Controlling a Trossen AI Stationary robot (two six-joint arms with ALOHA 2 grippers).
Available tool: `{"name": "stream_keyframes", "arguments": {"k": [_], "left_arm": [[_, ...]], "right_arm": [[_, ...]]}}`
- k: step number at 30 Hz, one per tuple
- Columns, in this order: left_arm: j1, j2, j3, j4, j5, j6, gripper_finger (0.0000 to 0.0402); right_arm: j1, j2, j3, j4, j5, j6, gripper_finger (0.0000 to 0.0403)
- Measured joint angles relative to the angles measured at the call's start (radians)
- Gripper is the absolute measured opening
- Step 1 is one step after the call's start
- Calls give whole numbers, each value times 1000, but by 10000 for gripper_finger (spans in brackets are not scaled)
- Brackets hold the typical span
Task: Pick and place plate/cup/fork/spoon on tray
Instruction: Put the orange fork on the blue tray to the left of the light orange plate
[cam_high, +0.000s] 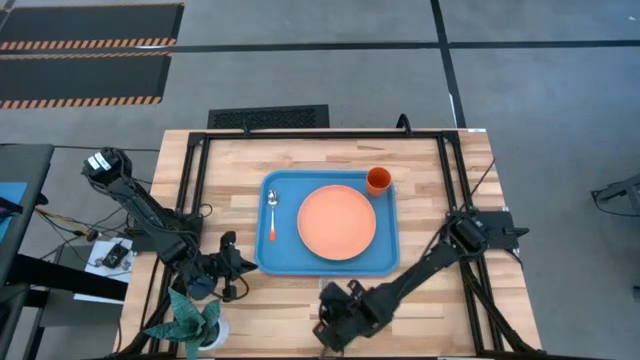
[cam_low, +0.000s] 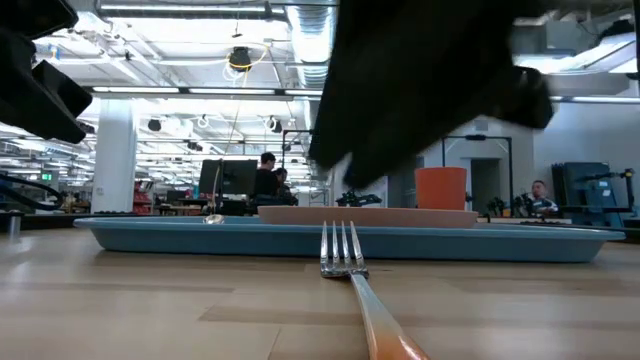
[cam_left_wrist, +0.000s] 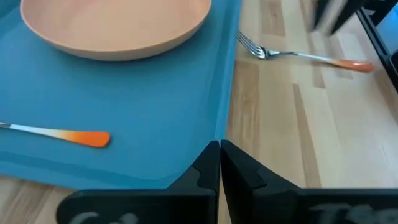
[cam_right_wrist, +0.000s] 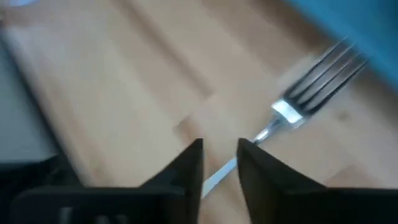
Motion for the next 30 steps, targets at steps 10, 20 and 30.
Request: {"name": "stream_keyframes", "arguments": {"k": [10, 20, 30], "left_arm": [[-47, 0, 0, -28, -3, -18, 0], [-79, 0, 0, -27, -27, -62, 0], [-84, 0, 0, -27, -27, -61, 0]], "right_arm": [[-62, 5, -39, -53, 3, 100, 208], [-73, 5, -109, -21, 84, 157, 192], [-88, 1, -197, 134, 118, 133, 199]]}}
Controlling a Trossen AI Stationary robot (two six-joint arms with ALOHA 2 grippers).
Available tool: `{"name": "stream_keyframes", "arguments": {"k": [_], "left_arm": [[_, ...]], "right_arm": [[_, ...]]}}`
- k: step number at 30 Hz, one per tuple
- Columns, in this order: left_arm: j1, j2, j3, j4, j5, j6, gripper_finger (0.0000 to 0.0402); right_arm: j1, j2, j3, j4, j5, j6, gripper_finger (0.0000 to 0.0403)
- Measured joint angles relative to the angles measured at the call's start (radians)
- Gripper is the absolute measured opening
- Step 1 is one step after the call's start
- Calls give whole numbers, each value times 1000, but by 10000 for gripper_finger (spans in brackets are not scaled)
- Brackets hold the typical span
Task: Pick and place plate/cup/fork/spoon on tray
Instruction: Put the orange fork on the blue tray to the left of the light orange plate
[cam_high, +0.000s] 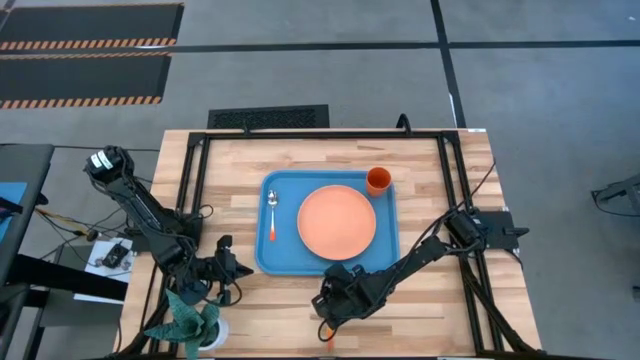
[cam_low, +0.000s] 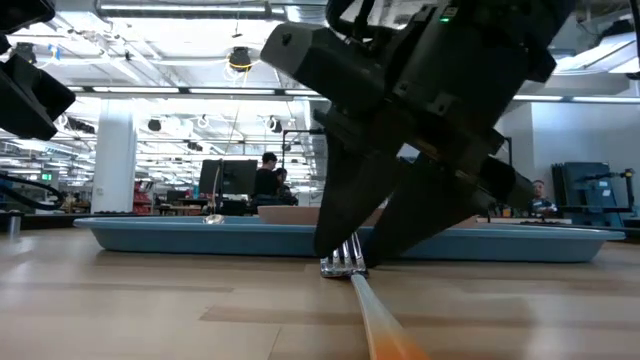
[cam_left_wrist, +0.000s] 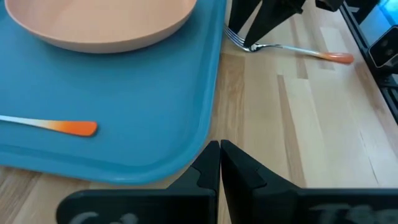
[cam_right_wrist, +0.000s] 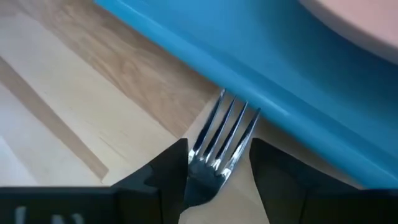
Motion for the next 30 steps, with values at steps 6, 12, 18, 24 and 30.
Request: {"name": "stream_keyframes", "arguments": {"k": [6, 12, 18, 24, 30], "left_arm": [[0, 0, 0, 0, 0, 8, 0], [0, 0, 0, 0, 0, 8, 0], [0, 0, 0, 0, 0, 8, 0], [0, 0, 0, 0, 0, 9, 0], [0, 0, 0, 1, 0, 9, 0]], "right_arm": [[8, 1, -9, 18, 37, -46, 178], [7, 2, -10, 18, 42, -64, 124], [6, 3, -10, 42, 66, -97, 68], [8, 1, -7, 50, 74, -114, 28], [8, 1, -7, 86, 71, -179, 6]]}}
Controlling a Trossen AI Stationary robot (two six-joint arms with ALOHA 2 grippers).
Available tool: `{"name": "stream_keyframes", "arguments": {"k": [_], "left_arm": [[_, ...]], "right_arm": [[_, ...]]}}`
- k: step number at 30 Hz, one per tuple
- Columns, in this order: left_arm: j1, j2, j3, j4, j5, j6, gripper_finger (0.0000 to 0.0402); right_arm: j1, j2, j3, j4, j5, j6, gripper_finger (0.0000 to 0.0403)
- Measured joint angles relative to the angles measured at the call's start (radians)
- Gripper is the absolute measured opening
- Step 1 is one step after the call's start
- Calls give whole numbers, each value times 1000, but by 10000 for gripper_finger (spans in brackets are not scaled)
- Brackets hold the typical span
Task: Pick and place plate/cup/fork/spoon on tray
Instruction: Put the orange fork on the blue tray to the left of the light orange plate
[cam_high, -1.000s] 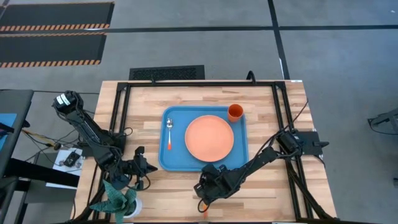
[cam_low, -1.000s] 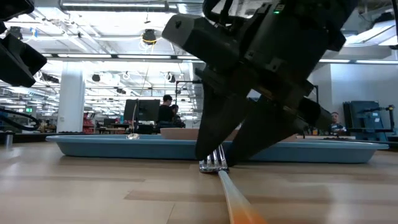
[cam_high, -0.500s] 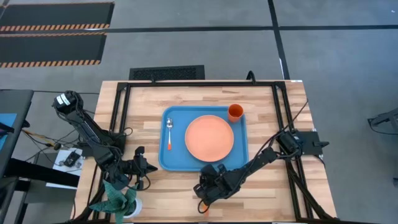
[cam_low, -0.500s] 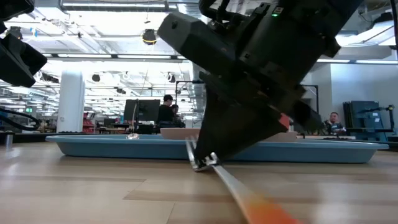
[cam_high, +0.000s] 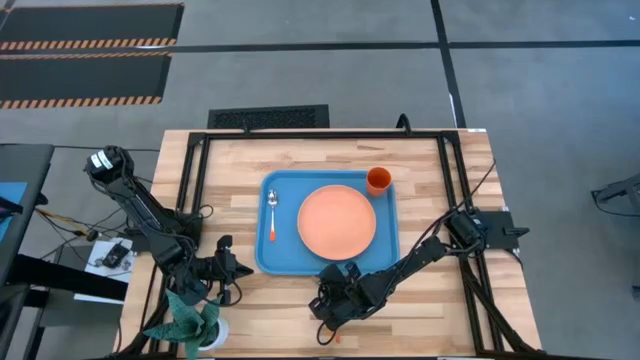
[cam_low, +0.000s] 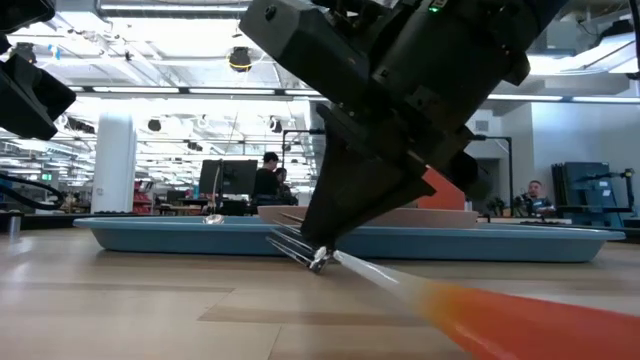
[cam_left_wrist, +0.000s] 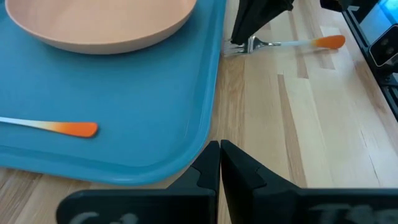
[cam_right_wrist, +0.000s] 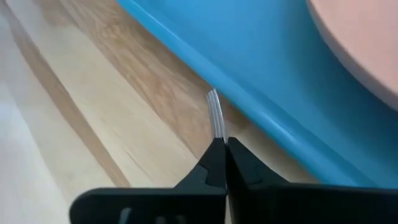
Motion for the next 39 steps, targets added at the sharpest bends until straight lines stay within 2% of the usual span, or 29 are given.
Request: {"name": "stream_keyframes", "arguments": {"k": [5, 9, 18, 23, 26, 33, 39], "left_arm": [[0, 0, 0, 2, 0, -7, 0], [0, 0, 0, 19, 8, -19, 0], [12, 0, 1, 85, 19, -8, 10], [49, 0, 1, 196, -30, 114, 51], [90, 0, 1, 279, -49, 157, 86], [199, 0, 1, 326, -45, 157, 166], [277, 0, 23, 326, -23, 163, 211]], "right_arm": [[1, 0, -1, 25, -6, -26, 4], [17, -11, -4, 25, 46, -29, 3], [43, -94, -2, 64, 326, -68, 2], [-4, -103, -2, 123, 565, -79, 2], [-39, -102, -2, 166, 653, -64, 2], [-116, -96, -2, 352, 715, -194, 1], [-168, -96, -2, 610, 691, -474, 1]]}}
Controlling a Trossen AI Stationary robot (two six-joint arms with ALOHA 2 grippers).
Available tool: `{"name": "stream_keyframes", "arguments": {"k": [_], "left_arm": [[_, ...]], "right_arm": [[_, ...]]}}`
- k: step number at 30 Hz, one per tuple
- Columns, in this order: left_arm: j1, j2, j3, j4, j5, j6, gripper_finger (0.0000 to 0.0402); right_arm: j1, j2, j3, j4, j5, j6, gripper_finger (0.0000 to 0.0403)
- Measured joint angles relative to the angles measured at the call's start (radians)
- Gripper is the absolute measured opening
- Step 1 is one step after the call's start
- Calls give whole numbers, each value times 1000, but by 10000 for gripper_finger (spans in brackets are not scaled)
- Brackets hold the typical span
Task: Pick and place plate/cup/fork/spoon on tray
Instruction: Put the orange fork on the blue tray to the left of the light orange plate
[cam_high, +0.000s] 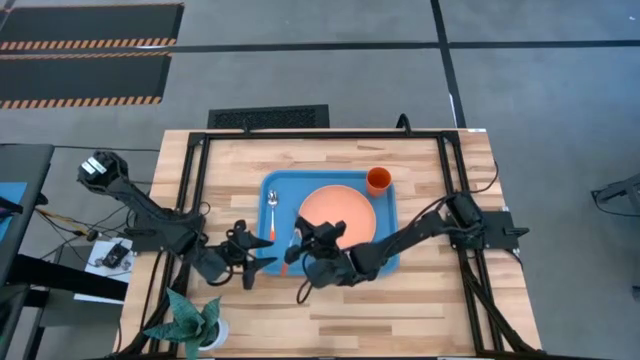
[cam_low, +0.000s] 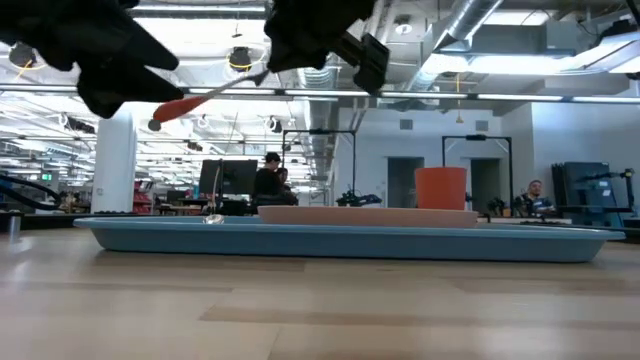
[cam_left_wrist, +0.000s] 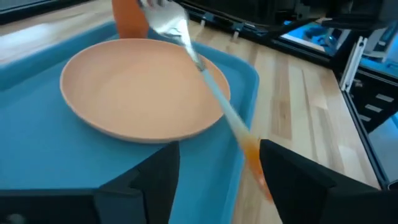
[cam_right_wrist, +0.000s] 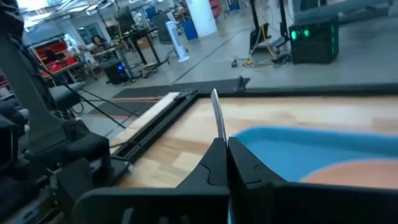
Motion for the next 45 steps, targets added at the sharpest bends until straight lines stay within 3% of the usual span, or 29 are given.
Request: {"name": "stream_keyframes", "arguments": {"k": [6, 23, 32, 42, 45], "left_arm": [[68, 0, 21, 1, 32, 9, 223], [250, 0, 24, 86, 177, 39, 215], [288, 0, 24, 90, 229, 68, 138], [289, 0, 25, 93, 227, 137, 24], [292, 0, 24, 86, 218, 145, 7]], "right_arm": [[-24, 0, 0, 152, -37, -194, 1], [-32, 0, 1, 158, -74, -226, 1], [-33, 0, 1, 161, -70, -226, 1], [-33, 0, 0, 162, -70, -227, 4], [-31, 0, 0, 165, -68, -236, 18]]}}
